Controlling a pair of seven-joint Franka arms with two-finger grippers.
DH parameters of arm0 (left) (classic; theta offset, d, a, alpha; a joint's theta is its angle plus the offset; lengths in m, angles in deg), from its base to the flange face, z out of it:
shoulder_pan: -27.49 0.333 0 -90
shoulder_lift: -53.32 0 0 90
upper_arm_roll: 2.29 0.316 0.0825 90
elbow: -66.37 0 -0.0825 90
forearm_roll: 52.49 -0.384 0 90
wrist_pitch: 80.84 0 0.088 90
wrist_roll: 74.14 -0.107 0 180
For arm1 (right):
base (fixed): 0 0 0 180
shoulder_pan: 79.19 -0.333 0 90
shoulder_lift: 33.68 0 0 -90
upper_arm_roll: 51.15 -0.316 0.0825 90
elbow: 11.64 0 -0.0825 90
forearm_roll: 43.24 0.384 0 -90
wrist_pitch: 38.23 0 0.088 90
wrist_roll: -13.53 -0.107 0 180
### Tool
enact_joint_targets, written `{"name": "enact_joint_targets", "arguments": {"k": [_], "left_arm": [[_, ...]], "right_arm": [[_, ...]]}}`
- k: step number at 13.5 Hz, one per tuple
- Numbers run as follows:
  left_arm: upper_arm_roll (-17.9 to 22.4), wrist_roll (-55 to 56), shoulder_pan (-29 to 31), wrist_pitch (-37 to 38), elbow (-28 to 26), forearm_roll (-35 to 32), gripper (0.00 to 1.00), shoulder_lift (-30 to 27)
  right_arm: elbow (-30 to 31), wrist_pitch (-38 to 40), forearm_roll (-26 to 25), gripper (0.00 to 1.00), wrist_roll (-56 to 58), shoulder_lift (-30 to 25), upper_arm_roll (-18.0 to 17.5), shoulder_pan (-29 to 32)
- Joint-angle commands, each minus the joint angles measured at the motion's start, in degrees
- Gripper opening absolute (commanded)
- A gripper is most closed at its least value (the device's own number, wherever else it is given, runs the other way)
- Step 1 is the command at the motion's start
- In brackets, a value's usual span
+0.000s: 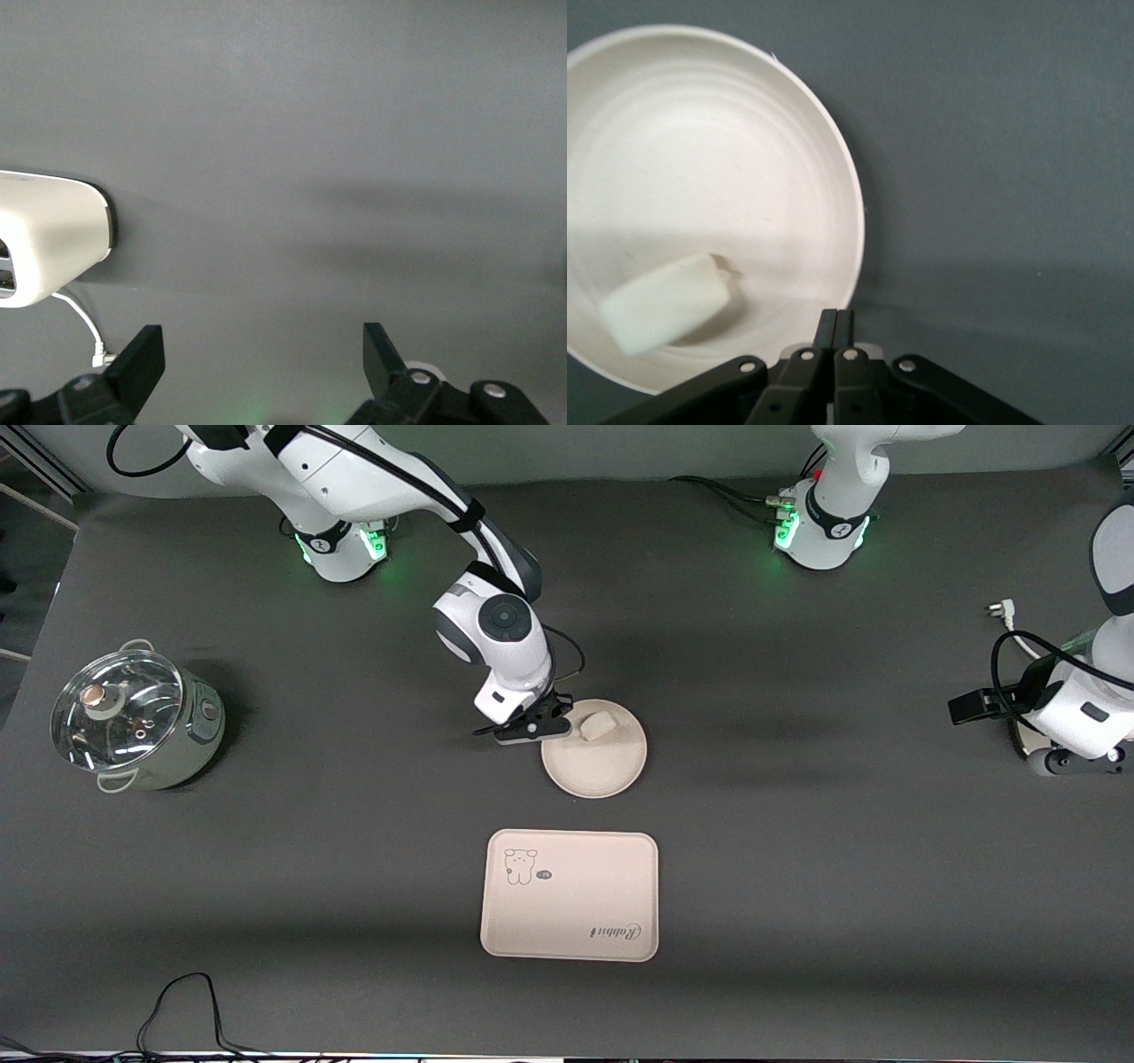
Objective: Place bun in plate and plate on tray
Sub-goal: 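Grasp the plate rim with the right gripper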
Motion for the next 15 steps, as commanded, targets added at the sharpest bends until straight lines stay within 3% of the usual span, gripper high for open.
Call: {"name": "enact_joint_targets", "arguments": {"k": [1,4,6,7,8,15], "left_arm": [[0.7,-0.8,-0.8,0.7,1.6,0.6,1.00,0.7],[0.7,-0.8,-0.8,0.7,1.6,0.6,1.00,0.7],[0.7,-0.8,-0.8,0.7,1.6,0.6,1.00,0.7],[0.7,-0.8,-0.8,0.7,1.6,0.6,1.00,0.7],[0.7,-0.8,-0.8,0.6,1.6,0.7,1.00,0.7],[0.6,-0.7,-0.9,0.3,1.6,0.8,1.00,1.5]], "right_arm": [[-7.2,4.6,1.3,0.00,-0.8,0.2,0.1,0.7],[-16.6,11.0,1.9,0.00,1.7,2.3,0.0,3.5],[-18.4,11.2,2.3,0.00,2.6,3.5,0.1,3.5],[-17.7,11.2,2.3,0.45,2.4,3.7,0.1,3.2],[-15.9,10.6,2.1,0.99,1.9,4.6,0.1,2.6],[-9.0,1.2,1.1,1.00,2.1,7.0,1.0,1.3]]}}
